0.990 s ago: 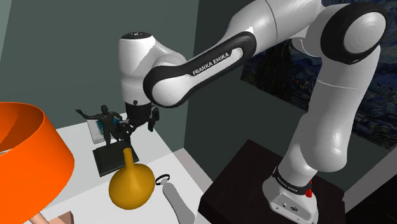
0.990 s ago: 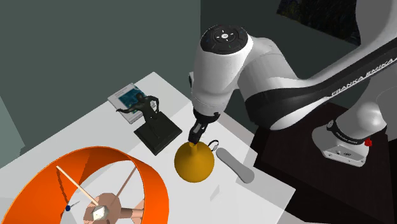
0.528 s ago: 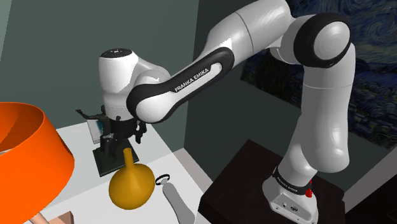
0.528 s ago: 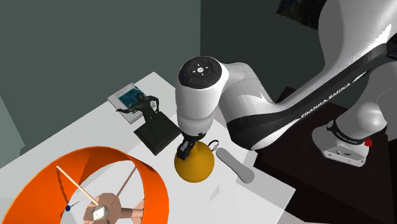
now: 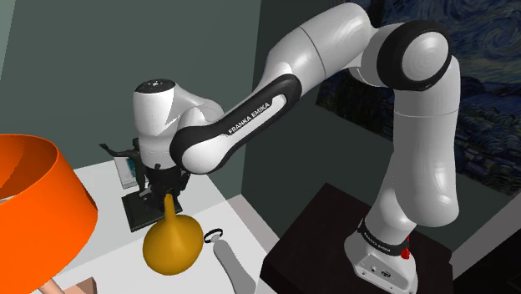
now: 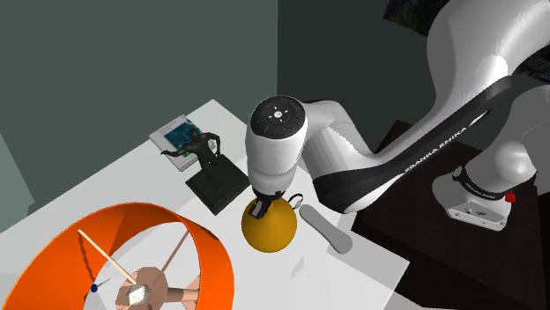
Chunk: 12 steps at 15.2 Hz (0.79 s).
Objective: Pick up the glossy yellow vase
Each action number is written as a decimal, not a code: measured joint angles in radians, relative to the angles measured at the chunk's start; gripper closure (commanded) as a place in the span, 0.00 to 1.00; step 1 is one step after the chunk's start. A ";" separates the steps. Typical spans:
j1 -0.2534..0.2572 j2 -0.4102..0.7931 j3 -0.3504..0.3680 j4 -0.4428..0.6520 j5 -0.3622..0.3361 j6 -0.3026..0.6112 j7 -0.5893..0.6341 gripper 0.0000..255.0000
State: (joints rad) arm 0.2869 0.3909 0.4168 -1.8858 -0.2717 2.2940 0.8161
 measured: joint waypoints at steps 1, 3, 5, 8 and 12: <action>0.000 0.000 0.000 0.000 0.000 0.000 0.000 1.00; 0.000 0.000 0.000 0.000 0.000 0.001 0.000 1.00; 0.000 0.000 0.000 0.000 -0.001 0.001 0.001 1.00; 0.000 0.000 0.000 0.001 -0.001 0.000 0.001 1.00; -0.005 -0.022 0.007 0.011 0.015 -0.032 -0.010 1.00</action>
State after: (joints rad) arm 0.2822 0.3693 0.4239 -1.8750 -0.2570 2.2624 0.8059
